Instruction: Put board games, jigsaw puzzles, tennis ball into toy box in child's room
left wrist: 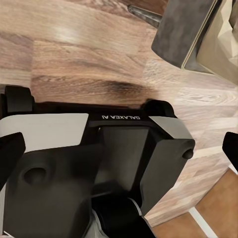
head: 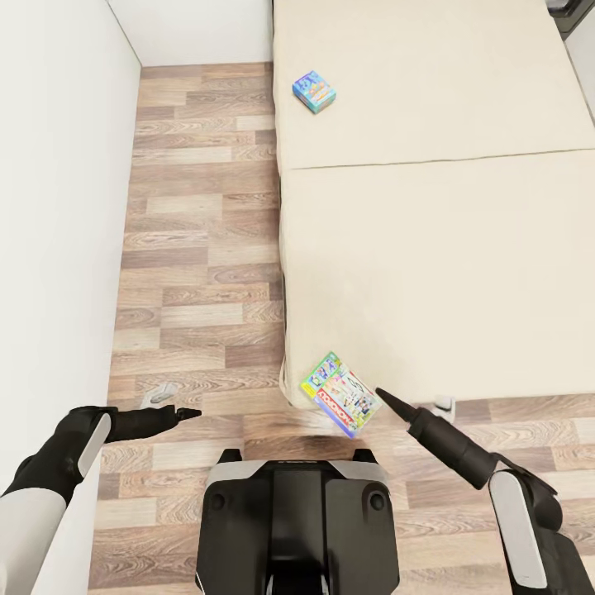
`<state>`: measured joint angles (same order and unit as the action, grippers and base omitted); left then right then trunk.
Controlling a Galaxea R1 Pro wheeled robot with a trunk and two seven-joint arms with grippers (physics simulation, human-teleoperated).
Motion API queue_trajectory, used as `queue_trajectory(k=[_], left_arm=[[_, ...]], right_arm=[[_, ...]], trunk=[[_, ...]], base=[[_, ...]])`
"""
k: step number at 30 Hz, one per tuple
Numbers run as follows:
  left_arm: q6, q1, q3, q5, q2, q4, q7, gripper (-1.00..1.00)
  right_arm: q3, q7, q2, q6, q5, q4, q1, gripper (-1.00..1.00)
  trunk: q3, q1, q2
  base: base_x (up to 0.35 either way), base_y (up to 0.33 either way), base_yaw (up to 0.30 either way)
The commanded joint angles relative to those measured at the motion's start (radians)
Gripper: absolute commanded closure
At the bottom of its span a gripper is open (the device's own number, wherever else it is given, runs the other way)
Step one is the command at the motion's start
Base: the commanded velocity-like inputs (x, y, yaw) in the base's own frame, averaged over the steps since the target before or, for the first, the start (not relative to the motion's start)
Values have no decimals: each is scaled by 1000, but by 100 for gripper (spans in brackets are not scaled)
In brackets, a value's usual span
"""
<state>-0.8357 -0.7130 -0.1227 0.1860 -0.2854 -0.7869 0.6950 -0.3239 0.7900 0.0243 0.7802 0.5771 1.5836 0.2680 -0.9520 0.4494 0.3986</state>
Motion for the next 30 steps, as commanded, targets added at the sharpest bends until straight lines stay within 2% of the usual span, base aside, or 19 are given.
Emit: queue_trajectory(k=[1, 12, 25, 30], left_arm=[[-5, 0, -2, 1, 0, 0, 3, -100], [-5, 0, -8, 0, -14, -7, 3, -100], [-5, 0, 4, -3, -13, -8, -11, -100], [-5, 0, 3, -2, -13, -8, -10, -100]], right_arm=[[-11, 21, 1, 5, -1, 0, -8, -100], [-25, 60, 0, -19, -11, -9, -29, -100], [-36, 64, -1, -58, -11, -21, -57, -100], [-58, 65, -1, -60, -10, -24, -58, -100]], trunk=[[-1, 1, 1], [8, 1, 1], [29, 1, 1], [37, 1, 1]], base=[[0, 0, 0], [0, 0, 0], [0, 0, 0], [0, 0, 0]])
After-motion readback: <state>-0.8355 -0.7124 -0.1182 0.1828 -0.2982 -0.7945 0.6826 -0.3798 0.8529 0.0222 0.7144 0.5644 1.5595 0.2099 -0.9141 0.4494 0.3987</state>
